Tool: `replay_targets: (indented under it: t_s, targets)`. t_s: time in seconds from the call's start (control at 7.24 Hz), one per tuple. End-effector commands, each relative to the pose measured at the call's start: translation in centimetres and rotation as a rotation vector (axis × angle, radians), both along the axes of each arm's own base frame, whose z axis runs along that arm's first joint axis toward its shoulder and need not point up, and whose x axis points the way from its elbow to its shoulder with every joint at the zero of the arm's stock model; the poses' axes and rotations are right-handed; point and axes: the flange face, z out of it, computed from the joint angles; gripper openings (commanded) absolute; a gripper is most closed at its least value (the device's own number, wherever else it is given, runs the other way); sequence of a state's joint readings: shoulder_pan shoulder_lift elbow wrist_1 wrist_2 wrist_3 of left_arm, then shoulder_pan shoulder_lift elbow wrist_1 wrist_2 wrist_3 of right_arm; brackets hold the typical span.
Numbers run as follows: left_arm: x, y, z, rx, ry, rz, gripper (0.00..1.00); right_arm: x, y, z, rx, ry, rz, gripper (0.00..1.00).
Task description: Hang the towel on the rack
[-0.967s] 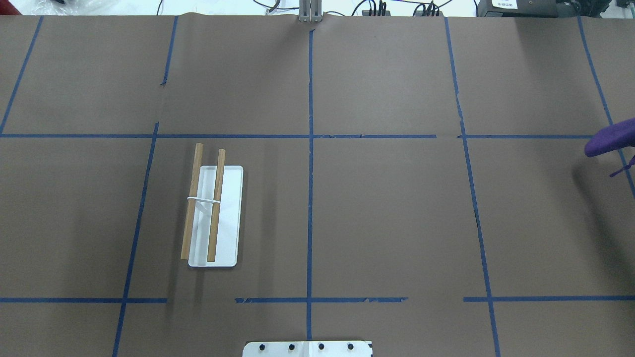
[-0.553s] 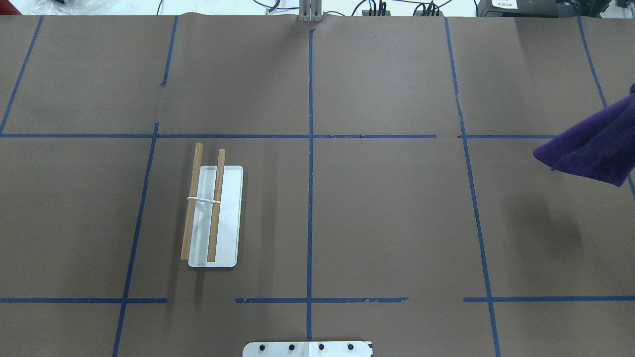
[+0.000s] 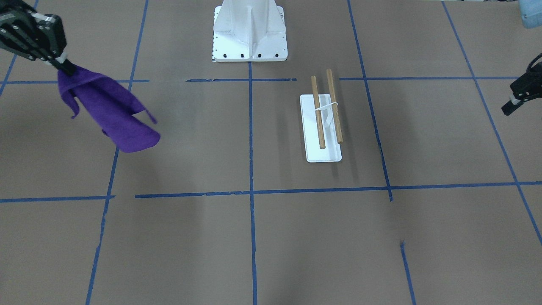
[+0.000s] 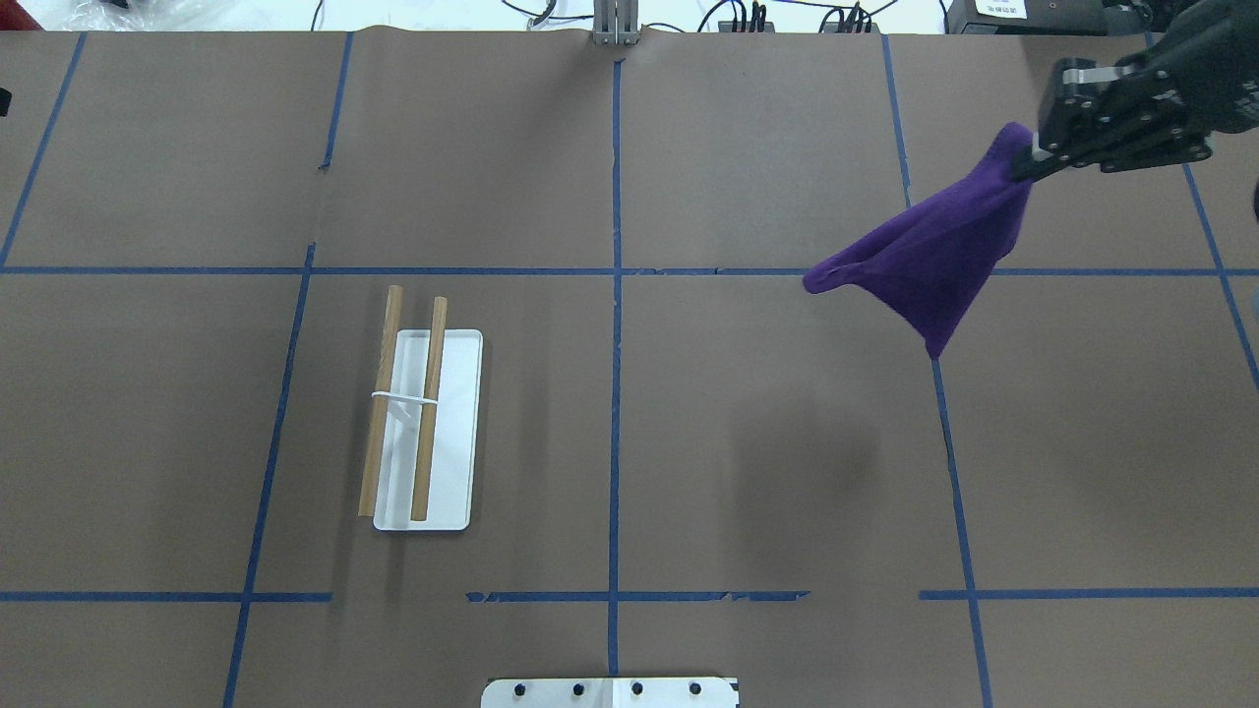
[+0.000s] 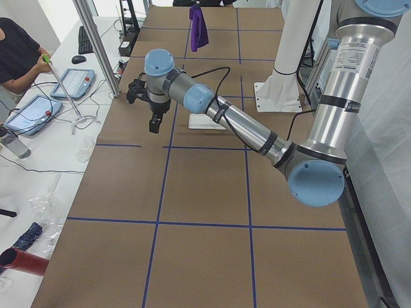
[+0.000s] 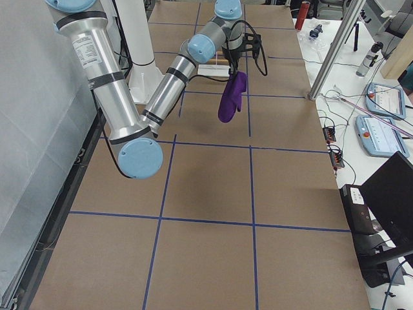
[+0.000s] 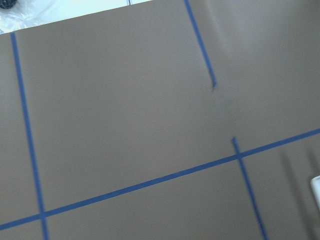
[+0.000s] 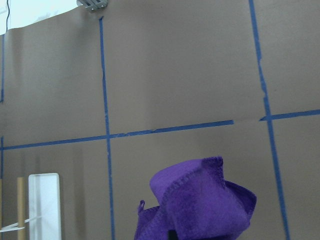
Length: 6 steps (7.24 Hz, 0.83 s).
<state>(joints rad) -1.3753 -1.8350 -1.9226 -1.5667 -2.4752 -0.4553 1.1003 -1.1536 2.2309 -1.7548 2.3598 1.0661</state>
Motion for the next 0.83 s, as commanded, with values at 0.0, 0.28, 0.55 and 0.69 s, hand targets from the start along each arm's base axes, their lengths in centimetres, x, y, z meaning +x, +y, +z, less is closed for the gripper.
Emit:
replay_targets:
  t_s: [0.0,0.28,0.55,0.69]
  targets:
    - [4.9,1.9,-7.4,-0.148,0.126,-0.037,1.0,-4.9,1.8,-4.8,0.02,-0.036,-0.012,0.0]
    - [11.7,3.1,-15.1,-0.308,0.213,-0.046,0.99,-8.2,3.5,-7.5,0.107,-0.045,-0.054,0.0]
    - [17.9,5.4,-19.7,-0.398,0.248,0.013,0.99,-12.3,5.6,-10.3,0.199,-0.044,-0.076,0.0]
    - [21.7,6.8,-21.9,-0.457,0.256,0.046,0.99,-13.2,6.3,-11.1,0.252,-0.048,-0.115,0.0]
